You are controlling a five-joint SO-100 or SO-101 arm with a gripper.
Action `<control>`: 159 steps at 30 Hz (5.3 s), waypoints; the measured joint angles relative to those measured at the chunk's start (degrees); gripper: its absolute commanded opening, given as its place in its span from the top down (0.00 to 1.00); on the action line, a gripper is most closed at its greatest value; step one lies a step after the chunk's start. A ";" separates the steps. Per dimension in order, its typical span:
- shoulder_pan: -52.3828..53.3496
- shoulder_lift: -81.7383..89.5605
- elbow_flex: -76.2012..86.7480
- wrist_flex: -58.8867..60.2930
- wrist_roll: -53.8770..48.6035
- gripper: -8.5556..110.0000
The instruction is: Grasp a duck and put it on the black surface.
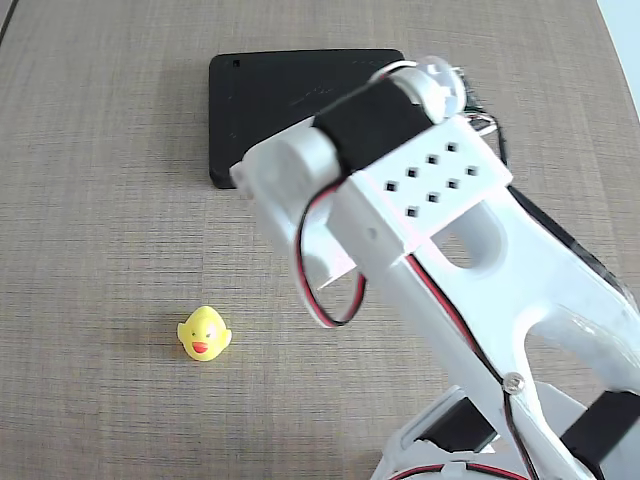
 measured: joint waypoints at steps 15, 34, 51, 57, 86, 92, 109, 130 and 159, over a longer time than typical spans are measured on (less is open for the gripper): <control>-12.04 -24.43 -0.97 -3.87 0.00 0.68; -17.75 -26.19 -1.14 -8.09 0.09 0.68; -17.49 -26.46 -1.14 -13.10 0.09 0.78; -17.49 -26.46 -1.14 -13.10 0.09 0.86; -14.24 -26.46 3.69 -21.09 0.09 0.69; -14.24 -26.46 3.87 -21.80 0.09 0.76; -14.24 -26.37 3.96 -22.59 0.44 0.90; 15.73 -3.60 -14.59 0.35 0.26 0.89; 23.64 -41.92 -23.64 -30.67 0.53 0.89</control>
